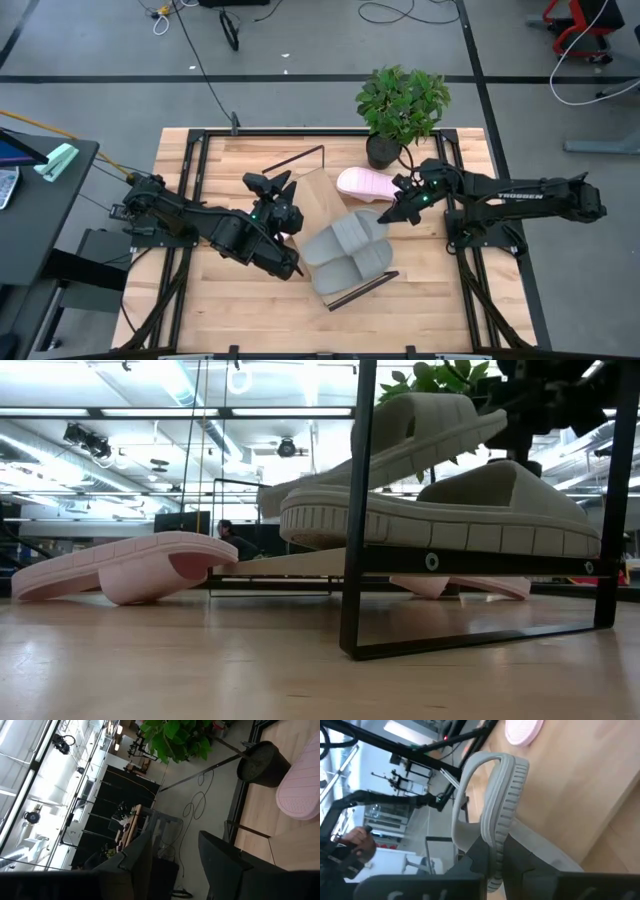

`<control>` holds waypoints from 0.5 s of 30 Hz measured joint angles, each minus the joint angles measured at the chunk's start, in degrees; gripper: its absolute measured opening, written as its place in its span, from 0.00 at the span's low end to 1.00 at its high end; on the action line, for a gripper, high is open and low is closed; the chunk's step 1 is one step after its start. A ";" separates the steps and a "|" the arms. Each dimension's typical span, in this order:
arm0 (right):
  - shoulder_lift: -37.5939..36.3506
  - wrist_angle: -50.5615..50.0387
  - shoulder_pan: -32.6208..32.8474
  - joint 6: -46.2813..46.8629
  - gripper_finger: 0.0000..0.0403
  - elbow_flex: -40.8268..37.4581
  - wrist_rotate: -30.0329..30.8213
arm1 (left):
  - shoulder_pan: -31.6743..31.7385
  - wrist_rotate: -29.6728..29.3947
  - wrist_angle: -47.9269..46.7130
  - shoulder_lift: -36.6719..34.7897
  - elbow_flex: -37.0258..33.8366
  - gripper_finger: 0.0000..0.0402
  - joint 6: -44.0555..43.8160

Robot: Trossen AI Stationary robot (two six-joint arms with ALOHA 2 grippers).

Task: Pick and place slides into the shelf
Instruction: Put the gray slide on the shelf

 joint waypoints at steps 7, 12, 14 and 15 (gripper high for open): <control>-0.02 0.38 0.01 0.51 0.07 -2.40 0.81 | 0.00 0.00 0.01 0.00 0.00 0.40 -0.02; -0.02 2.07 -0.01 0.64 0.07 -2.77 3.25 | 0.00 0.00 0.02 0.00 0.00 0.40 -0.04; -0.02 3.46 -0.01 1.49 0.07 -2.77 3.27 | 0.00 0.00 0.02 0.00 0.00 0.39 -0.04; -0.02 3.65 -0.01 1.68 0.07 -2.77 3.49 | 0.00 0.00 0.02 0.00 0.00 0.39 -0.04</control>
